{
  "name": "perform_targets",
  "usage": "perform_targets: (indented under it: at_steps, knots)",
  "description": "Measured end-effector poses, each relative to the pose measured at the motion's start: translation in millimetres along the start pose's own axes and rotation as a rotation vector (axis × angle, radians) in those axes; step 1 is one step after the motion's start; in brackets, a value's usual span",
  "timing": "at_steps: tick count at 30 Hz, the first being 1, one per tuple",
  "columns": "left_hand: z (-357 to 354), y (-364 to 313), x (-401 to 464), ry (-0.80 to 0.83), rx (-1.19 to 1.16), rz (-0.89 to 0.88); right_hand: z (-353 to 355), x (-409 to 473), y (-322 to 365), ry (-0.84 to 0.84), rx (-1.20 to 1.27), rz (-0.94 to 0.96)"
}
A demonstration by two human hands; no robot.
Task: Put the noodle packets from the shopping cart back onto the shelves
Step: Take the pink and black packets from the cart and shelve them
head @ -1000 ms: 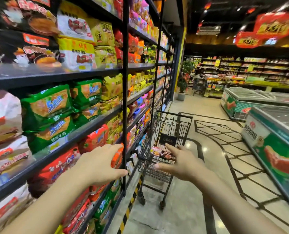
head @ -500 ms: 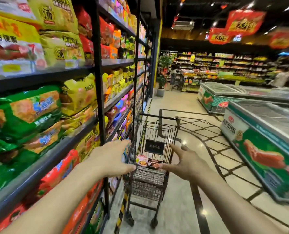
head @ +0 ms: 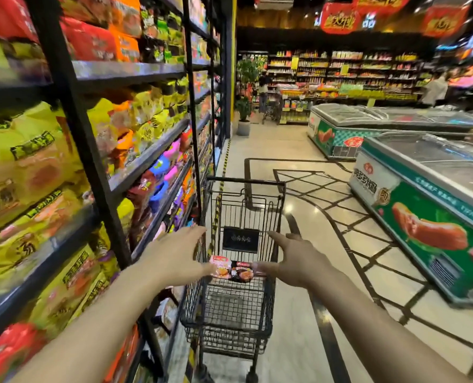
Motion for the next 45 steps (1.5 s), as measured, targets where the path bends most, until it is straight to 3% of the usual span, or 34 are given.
perform_targets:
  at_steps: [13, 25, 31, 41, 45]
  knots:
    - [-29, 19, 257, 0.1, -0.052, 0.083, 13, 253, -29, 0.14, -0.014, 0.021]
    - [-100, 78, 426, 0.178, -0.103, 0.096, -69, 410, -29, 0.267, 0.057, -0.19]
    - [-169, 113, 501, 0.263, -0.161, 0.076, -112, 475, -31, 0.167, 0.163, -0.271]
    - [-328, 149, 589, 0.453, -0.316, 0.193, -248, 568, -88, 0.274, 0.268, -0.404]
    - [-405, 155, 621, 0.488, -0.313, 0.338, -310, 610, -117, 0.273, 0.365, -0.448]
Point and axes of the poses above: each hand's wrist, its own x-axis towards the middle knuckle, its own z-axis out of the back of the hand, y = z × x, the point moved 1 cm from there along x, towards the middle knuckle, and after that the axes turned 3 degrees about y, right-handed, at the moved point
